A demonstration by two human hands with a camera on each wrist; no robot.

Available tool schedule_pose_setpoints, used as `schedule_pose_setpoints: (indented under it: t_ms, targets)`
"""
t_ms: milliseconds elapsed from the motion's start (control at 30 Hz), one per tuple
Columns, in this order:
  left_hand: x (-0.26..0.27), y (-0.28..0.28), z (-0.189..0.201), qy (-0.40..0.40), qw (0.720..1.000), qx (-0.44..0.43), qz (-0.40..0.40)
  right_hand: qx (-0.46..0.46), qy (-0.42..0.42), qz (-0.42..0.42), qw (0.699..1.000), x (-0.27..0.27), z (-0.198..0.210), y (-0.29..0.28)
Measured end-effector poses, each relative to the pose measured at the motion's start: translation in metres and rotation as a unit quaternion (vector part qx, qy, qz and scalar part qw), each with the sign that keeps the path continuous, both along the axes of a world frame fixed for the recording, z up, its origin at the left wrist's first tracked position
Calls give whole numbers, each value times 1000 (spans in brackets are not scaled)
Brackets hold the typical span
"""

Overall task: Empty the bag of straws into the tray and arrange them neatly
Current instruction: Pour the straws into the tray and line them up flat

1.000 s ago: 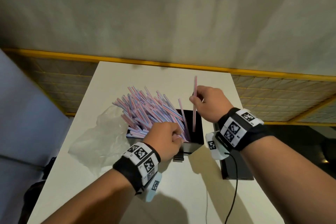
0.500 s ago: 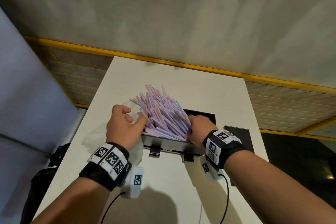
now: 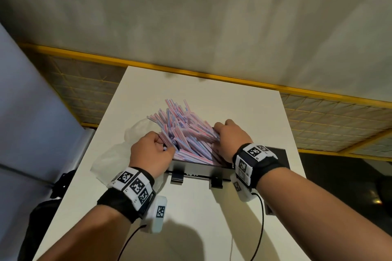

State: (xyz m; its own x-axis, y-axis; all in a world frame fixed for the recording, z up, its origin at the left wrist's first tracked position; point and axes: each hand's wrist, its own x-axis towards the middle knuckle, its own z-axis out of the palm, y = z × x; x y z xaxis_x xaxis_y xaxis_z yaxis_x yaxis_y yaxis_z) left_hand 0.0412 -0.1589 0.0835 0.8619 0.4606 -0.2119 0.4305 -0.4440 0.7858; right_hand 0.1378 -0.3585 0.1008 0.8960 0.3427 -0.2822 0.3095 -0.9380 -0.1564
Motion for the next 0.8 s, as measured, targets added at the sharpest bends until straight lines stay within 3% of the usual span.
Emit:
schedule_pose_setpoints:
  t_ms: [133,300,533,700,800]
  targets:
    - [2,5,-6,3,1000,-3,0,24,13,-77,997,-4,0,-13]
    - [6,5,-9,8,998,-55,11,109,130,-7,986,-25,-16,-19]
    - [4,5,-5,7,998,-56,19,80,138,37,986,-27,-27,-20]
    - [6,-9,-6,-17,966,-260,9,81,191,62,976,-29,-19,-11]
    - [5,-19,-11,-8,961,-277,7,0,205,99,974,-32,-18,-1]
